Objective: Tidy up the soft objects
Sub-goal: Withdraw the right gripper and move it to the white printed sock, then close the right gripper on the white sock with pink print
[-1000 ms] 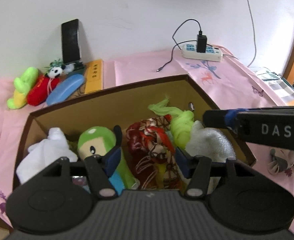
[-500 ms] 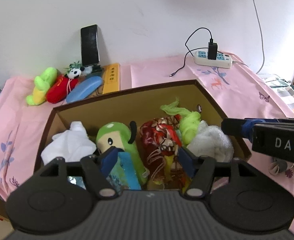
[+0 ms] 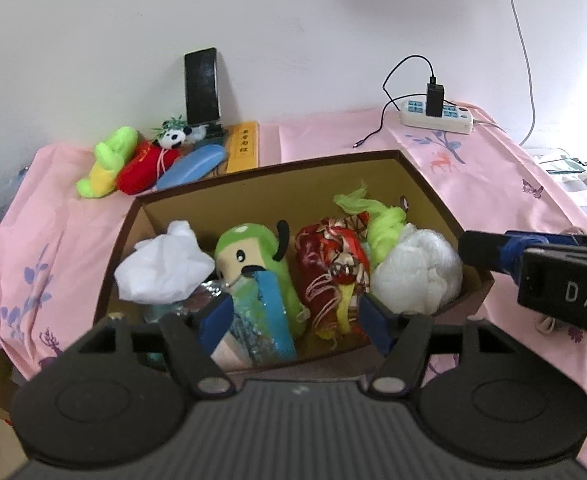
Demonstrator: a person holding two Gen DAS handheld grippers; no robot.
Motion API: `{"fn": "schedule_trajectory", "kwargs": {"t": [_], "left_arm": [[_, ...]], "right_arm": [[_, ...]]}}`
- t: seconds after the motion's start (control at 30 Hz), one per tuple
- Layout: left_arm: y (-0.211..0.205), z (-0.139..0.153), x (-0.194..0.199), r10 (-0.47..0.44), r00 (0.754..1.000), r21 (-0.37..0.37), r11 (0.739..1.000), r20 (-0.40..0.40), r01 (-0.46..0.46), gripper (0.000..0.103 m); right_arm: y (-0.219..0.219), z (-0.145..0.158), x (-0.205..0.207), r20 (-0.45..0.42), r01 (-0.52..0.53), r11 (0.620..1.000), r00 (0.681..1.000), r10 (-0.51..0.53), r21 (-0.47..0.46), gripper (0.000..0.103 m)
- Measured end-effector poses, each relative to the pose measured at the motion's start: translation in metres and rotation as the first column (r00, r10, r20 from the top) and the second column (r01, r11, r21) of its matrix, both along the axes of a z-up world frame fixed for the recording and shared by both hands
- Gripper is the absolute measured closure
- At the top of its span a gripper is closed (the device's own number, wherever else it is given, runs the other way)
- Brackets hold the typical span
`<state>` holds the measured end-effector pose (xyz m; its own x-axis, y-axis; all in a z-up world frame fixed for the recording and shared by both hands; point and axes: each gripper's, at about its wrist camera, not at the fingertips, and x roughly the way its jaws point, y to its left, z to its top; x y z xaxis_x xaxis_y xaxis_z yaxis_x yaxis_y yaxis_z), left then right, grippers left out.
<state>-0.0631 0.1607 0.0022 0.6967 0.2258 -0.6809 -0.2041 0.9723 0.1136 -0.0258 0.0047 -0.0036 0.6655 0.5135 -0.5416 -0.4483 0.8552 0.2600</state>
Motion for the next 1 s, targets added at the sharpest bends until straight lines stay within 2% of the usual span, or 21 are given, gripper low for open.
{"fn": "schedule_trajectory", "kwargs": {"t": [0.5, 0.77, 1.0], "left_arm": [[-0.011, -0.013, -0.012, -0.008, 0.997, -0.040, 0.999, -0.080, 0.005, 0.035], [-0.031, -0.031, -0.012, -0.107, 0.987, -0.052, 0.994, -0.123, 0.101, 0.035], [-0.060, -0.044, -0.006, -0.241, 0.957, -0.063, 0.970, -0.159, 0.234, 0.035]], "right_arm": [[-0.004, -0.007, -0.016, -0.029, -0.003, 1.000, 1.000, 0.002, -0.022, 0.088], [-0.019, -0.024, -0.019, -0.078, 0.021, 0.999, 0.997, -0.024, -0.047, 0.088], [-0.043, -0.039, -0.020, -0.117, 0.072, 0.995, 0.990, -0.080, -0.066, 0.088]]}}
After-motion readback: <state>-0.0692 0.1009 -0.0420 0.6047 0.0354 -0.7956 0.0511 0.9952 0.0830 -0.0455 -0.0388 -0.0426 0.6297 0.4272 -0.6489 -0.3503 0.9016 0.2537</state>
